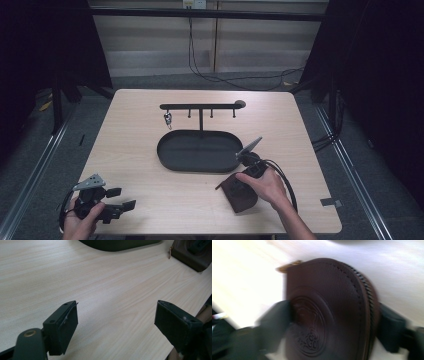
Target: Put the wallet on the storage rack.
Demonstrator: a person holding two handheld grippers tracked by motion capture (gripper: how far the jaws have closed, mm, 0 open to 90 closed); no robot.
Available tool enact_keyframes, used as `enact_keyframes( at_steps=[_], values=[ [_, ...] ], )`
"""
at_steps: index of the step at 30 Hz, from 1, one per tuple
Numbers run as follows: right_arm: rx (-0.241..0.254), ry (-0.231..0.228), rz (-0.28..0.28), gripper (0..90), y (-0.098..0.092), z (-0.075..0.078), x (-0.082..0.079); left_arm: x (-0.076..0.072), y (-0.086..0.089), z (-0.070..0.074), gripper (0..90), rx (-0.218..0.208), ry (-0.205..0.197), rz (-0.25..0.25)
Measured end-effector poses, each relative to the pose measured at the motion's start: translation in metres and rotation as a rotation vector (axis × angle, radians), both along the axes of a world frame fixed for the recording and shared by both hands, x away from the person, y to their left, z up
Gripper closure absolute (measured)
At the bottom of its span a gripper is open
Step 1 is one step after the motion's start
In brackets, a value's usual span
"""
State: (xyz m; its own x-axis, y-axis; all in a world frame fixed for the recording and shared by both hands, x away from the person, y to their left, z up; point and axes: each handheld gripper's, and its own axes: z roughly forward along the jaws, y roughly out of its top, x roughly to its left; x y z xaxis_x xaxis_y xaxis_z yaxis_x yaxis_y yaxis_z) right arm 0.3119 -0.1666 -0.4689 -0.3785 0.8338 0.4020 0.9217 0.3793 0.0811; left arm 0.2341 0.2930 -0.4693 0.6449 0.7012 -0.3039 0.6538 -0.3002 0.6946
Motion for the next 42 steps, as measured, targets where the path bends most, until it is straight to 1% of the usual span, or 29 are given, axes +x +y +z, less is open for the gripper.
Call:
enact_keyframes(
  at_steps=[3, 6, 8, 11, 12, 13, 14, 15, 17, 19, 22, 26, 30, 33, 34, 37, 39, 42],
  values=[
    [-0.034, -0.006, 0.001, 28.8, 0.004, 0.004, -0.001, 0.0, 0.0, 0.0, 18.7, 0.002, 0.006, -0.004],
    [-0.045, -0.011, 0.0, 30.5, 0.006, 0.006, -0.002, 0.0, 0.0, 0.0, 18.7, 0.0, 0.002, -0.001],
    [-0.045, -0.012, 0.0, 31.2, 0.006, 0.006, -0.002, 0.0, 0.0, 0.0, 18.7, -0.002, 0.009, -0.001],
    [-0.054, -0.014, 0.0, 32.7, 0.007, 0.008, -0.003, 0.0, -0.001, 0.0, 18.7, 0.0, 0.008, -0.002],
    [-0.046, -0.02, -0.008, 36.3, 0.006, 0.009, -0.003, 0.0, 0.0, -0.001, 18.7, 0.002, 0.008, -0.004],
    [-0.03, -0.026, -0.014, 42.4, 0.004, 0.012, -0.003, 0.0, 0.0, 0.0, 18.7, 0.002, 0.005, -0.002],
    [0.003, -0.034, -0.03, 48.2, 0.002, 0.015, -0.003, 0.0, 0.0, 0.0, 18.7, 0.003, 0.004, -0.002],
    [0.02, -0.045, -0.029, 51.8, -0.001, 0.019, -0.003, 0.0, -0.001, -0.001, 18.7, 0.001, 0.008, -0.002],
    [0.005, -0.052, -0.027, 55.0, -0.001, 0.024, -0.003, 0.0, -0.001, -0.001, 18.7, 0.001, 0.008, -0.001],
    [0.021, -0.053, -0.023, 59.4, 0.0, 0.027, -0.003, 0.0, 0.0, 0.0, 18.7, 0.002, 0.008, -0.004],
    [0.015, -0.058, -0.012, 62.8, 0.005, 0.031, -0.003, 0.0, 0.0, 0.0, 18.7, 0.001, 0.007, -0.001],
    [-0.016, -0.065, -0.006, 63.9, 0.009, 0.035, -0.003, 0.0, 0.0, 0.0, 18.7, -0.001, 0.007, 0.0],
    [-0.069, -0.084, -0.007, 64.9, 0.009, 0.04, -0.002, 0.0, 0.0, 0.0, 18.7, 0.003, 0.005, -0.003],
    [-0.105, -0.08, -0.002, 65.1, 0.007, 0.043, -0.002, 0.0, 0.001, 0.0, 18.7, -0.004, 0.004, 0.002],
    [-0.113, -0.089, -0.001, 65.2, 0.007, 0.044, -0.003, 0.0, 0.001, 0.0, 18.7, -0.003, 0.004, 0.002],
    [-0.112, -0.093, -0.013, 65.3, 0.004, 0.046, -0.003, 0.0, 0.0, -0.001, 18.7, 0.0, 0.004, 0.002],
    [-0.088, -0.082, -0.026, 65.2, 0.002, 0.048, -0.003, 0.0, 0.0, -0.001, 18.7, -0.003, 0.002, 0.004],
    [-0.103, -0.088, -0.023, 65.2, 0.004, 0.05, -0.002, 0.0, 0.001, 0.0, 18.7, -0.002, 0.0, 0.004]
  ],
)
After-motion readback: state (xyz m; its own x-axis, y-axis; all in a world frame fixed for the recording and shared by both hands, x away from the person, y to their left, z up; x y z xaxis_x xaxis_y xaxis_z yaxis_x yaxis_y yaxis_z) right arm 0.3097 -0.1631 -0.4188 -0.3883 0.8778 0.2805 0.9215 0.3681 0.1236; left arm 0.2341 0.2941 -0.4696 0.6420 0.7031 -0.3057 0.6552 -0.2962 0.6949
